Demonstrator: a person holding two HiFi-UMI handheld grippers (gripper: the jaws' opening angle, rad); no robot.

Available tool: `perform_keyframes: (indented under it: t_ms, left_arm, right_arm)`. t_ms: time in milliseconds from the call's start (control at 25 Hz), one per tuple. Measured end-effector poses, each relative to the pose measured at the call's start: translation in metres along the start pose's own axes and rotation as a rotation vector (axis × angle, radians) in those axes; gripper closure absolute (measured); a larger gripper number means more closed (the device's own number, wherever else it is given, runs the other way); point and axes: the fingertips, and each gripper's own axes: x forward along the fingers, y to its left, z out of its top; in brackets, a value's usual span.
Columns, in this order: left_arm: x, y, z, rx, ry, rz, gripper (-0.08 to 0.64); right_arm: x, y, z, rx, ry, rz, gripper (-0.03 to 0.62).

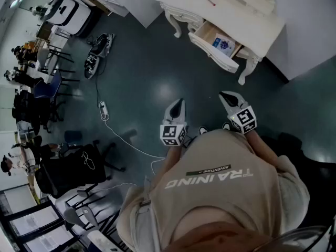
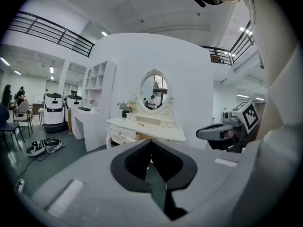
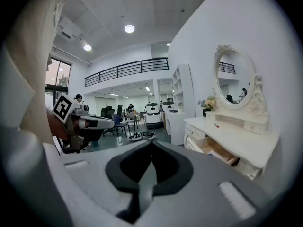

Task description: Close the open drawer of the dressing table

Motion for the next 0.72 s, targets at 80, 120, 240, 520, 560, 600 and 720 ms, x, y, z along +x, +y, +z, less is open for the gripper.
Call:
perform_keyframes:
  t_ms: [80,120,240,520,560,600,720]
  left_arm:
    - [-0.002,0.013,-0.004,-0.008,0.004,-0.005,0.558]
    - [-0.002,0.018,-0.005,-0.006,0.007,-0.010,0.558]
    - [0.000,0.030,-0.002,0.013,0.012,-0.043,0.558]
    - [0.007,0.046,-0.003,0.029,-0.001,-0.115,0.558]
    - [0.009,0.049,-0.007,0.017,0.004,-0.120,0.558]
    - [0.012,0.052,-0.011,-0.003,0.009,-0.124,0.558]
    - [0.020,0.054,-0.018,-0.032,0.030,-0.133,0.558]
  right_arm:
    - [0.009,0.001,-0.002,-0.013,0.001,-0.013,0.588]
    - [0.013,0.002,-0.001,-0.014,0.001,-0.022,0.588]
    - [0.024,0.002,0.004,0.005,-0.007,-0.057,0.588]
    - [0.041,0.011,0.005,0.036,-0.030,-0.119,0.588]
    - [0.043,0.011,0.003,0.046,-0.023,-0.129,0.588]
    - [0.046,0.009,0.000,0.054,-0.011,-0.134,0.588]
    - [0.050,0.003,-0.007,0.045,0.029,-0.125,0.588]
